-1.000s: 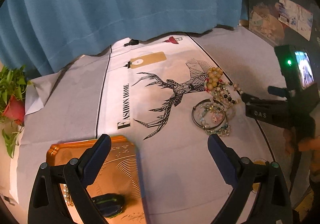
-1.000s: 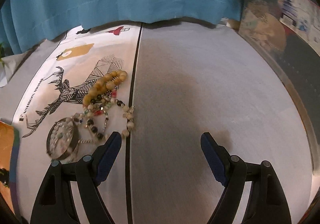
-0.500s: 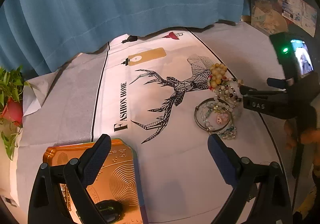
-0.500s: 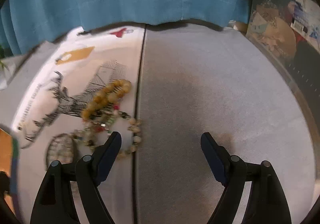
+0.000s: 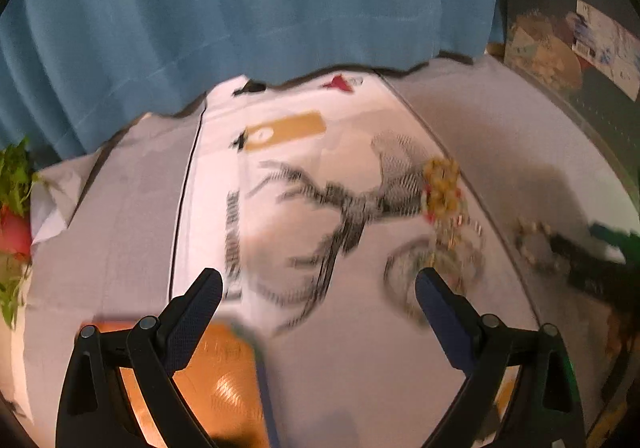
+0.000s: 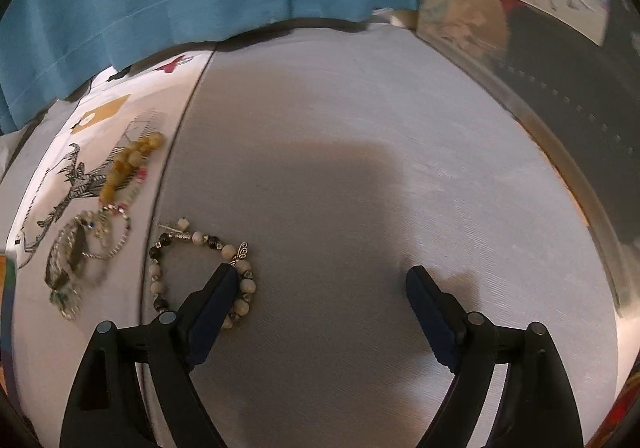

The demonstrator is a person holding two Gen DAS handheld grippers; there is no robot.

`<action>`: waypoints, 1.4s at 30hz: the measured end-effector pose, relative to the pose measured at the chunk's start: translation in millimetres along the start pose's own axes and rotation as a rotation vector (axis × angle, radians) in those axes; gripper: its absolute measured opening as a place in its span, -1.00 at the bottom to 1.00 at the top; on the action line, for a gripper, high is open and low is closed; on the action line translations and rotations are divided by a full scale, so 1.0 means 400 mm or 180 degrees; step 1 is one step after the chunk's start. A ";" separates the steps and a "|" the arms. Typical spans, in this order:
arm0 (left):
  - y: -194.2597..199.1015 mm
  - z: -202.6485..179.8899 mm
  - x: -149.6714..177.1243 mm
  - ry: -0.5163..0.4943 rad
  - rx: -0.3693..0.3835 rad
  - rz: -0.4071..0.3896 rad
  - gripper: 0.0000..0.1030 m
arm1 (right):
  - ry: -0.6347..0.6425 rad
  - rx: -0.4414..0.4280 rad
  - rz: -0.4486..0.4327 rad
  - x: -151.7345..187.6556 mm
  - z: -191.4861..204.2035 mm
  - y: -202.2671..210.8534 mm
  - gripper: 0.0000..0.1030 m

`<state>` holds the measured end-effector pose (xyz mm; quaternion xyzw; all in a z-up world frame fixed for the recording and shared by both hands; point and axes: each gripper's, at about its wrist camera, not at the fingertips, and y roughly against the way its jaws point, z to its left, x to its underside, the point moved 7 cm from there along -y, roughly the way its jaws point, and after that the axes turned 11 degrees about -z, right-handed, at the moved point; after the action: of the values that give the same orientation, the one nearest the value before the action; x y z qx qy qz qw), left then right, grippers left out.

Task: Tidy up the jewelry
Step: 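Grasp the white-black beaded bracelet with the right gripper while the left gripper grasps the amber bead strand, then carry both bead strands to the tray and release them there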

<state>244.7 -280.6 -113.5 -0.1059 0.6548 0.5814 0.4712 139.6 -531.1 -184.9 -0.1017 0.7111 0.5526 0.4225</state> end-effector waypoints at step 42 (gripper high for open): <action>0.023 -0.105 -0.175 0.0088 0.0944 0.0024 -0.85 | 0.0185 -0.0455 -0.0590 -0.098 0.099 0.215 -0.84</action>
<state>254.9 -342.8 -60.9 -0.0406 0.7404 0.4785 0.4703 130.6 -477.5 -98.0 -0.2129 0.6694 0.5573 0.4428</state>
